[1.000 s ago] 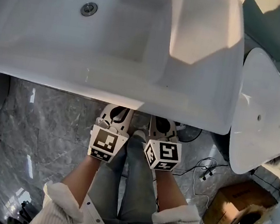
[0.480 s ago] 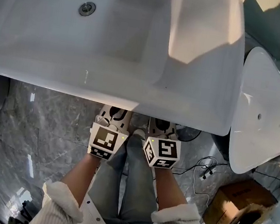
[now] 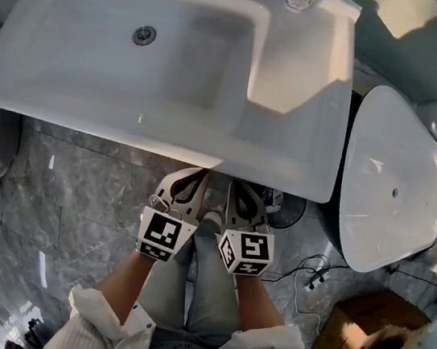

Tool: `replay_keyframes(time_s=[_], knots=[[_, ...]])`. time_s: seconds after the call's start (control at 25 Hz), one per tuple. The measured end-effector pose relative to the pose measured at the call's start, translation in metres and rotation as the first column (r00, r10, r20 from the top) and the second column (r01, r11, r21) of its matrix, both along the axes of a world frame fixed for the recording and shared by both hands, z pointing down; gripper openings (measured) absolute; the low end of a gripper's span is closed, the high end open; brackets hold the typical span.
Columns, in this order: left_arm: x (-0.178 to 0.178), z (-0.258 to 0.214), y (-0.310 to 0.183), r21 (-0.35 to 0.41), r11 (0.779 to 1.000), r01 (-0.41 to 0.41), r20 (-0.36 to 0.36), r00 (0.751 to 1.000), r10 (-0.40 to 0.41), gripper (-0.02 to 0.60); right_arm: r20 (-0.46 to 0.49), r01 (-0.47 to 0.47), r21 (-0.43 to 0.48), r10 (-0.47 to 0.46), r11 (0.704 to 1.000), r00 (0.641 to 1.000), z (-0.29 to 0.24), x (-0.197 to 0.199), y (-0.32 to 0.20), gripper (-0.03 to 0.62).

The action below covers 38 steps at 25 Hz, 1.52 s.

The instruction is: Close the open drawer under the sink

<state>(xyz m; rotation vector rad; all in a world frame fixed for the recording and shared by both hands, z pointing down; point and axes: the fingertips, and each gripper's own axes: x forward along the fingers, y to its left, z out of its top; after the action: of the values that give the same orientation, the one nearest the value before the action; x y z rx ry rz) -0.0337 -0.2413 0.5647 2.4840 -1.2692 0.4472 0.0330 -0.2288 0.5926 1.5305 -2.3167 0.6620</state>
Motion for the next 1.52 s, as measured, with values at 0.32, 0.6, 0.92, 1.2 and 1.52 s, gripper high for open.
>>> replay_keyframes(time_s=[0.32, 0.6, 0.92, 1.2, 1.52], knots=[[0.014, -0.065, 0.016, 0.035, 0.999, 0.022, -0.021, 1.000, -0.021, 0.015, 0.044, 0.017, 0.024, -0.018, 1.000, 0.999, -0.071, 0.015, 0.018, 0.009], [0.019, -0.148, 0.020, 0.103, 0.994, 0.032, -0.051, 0.998, -0.027, 0.015, 0.080, 0.126, 0.131, -0.137, 0.983, 0.987, -0.164, 0.007, 0.021, 0.011], [0.023, -0.248, 0.025, 0.217, 0.976, 0.003, -0.047, 0.999, 0.008, 0.015, 0.116, 0.220, 0.274, -0.259, 0.936, 0.959, -0.279, -0.005, 0.022, 0.011], [0.032, -0.309, 0.023, 0.283, 0.959, 0.019, -0.094, 0.996, 0.007, 0.015, 0.110, 0.258, 0.376, -0.319, 0.890, 0.941, -0.353, -0.001, 0.028, 0.009], [0.042, -0.341, 0.033, 0.345, 0.938, -0.036, -0.099, 0.992, 0.075, 0.015, 0.108, 0.270, 0.391, -0.335, 0.880, 0.936, -0.382, 0.007, 0.039, 0.009]])
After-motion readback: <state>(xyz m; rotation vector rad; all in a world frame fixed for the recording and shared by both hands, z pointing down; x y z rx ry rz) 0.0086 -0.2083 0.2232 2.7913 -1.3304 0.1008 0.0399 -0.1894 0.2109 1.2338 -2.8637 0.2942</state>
